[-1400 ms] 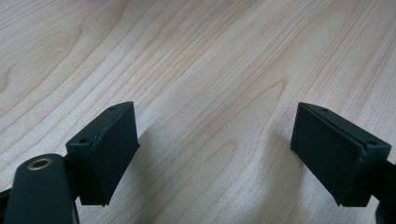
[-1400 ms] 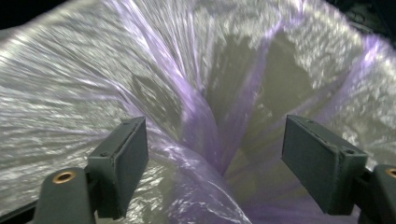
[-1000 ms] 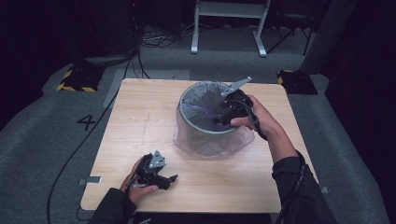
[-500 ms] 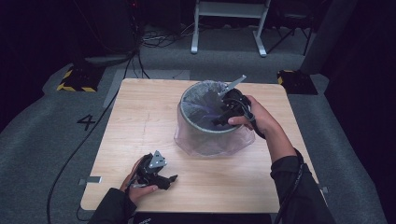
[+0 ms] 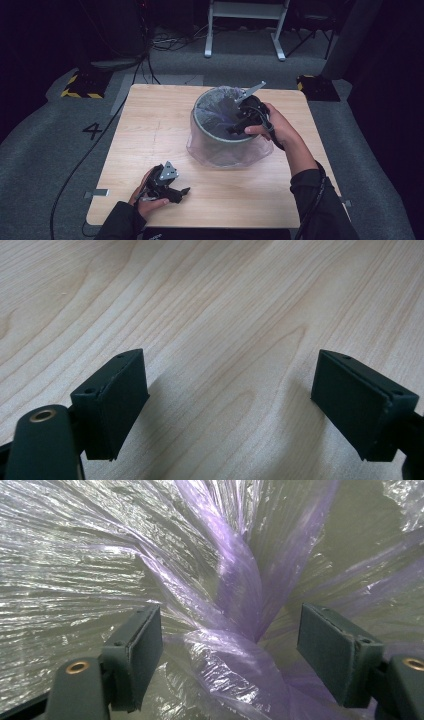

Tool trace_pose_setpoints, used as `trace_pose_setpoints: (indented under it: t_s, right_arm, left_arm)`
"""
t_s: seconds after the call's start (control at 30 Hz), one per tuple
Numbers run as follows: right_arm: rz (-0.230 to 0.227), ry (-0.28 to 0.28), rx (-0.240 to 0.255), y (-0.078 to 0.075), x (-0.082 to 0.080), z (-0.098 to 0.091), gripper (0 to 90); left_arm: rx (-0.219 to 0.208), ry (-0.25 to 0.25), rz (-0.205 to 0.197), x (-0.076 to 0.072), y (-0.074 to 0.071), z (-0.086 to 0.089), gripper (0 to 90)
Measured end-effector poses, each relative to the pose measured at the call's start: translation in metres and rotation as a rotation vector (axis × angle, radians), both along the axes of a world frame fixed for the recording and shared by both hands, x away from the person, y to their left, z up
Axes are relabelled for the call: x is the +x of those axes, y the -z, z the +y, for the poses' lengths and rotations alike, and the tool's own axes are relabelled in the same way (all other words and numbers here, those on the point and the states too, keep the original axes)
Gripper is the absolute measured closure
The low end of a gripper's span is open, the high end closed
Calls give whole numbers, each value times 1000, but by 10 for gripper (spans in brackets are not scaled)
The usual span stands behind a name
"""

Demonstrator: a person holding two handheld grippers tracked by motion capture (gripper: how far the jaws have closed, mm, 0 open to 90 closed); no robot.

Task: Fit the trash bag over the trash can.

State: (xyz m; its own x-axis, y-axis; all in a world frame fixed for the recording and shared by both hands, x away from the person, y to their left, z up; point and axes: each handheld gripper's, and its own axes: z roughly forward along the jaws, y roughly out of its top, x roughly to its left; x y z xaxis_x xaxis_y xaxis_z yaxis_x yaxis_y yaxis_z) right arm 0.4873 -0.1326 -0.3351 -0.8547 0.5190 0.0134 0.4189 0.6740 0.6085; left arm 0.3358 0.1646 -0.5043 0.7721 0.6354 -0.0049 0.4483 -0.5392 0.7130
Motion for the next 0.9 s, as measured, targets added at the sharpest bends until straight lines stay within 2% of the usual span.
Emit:
trace_pose_setpoints:
  t_s: [0.17, 0.27, 0.4, 0.5, 0.8, 0.9]
  right_arm:
    - [-13, 1, 18, -3, -2, -2, 261]
    - [-43, 18, 27, -3, -3, -4, 257]
    - [-57, 17, 53, -4, -4, -7, 250]
    - [-97, 15, 68, -5, -6, -10, 242]
    - [-163, 35, 125, -6, -10, -16, 240]
    - [-233, 46, 146, -7, -13, -19, 234]
  left_arm:
    - [0, 0, 0, 0, 0, 0, 144]
    - [0, 0, 0, 0, 0, 0, 144]
    - [0, 0, 0, 0, 0, 0, 144]
    - [0, 0, 0, 0, 0, 0, 144]
    - [0, 0, 0, 0, 0, 0, 144]
    - [0, 0, 0, 0, 0, 0, 144]
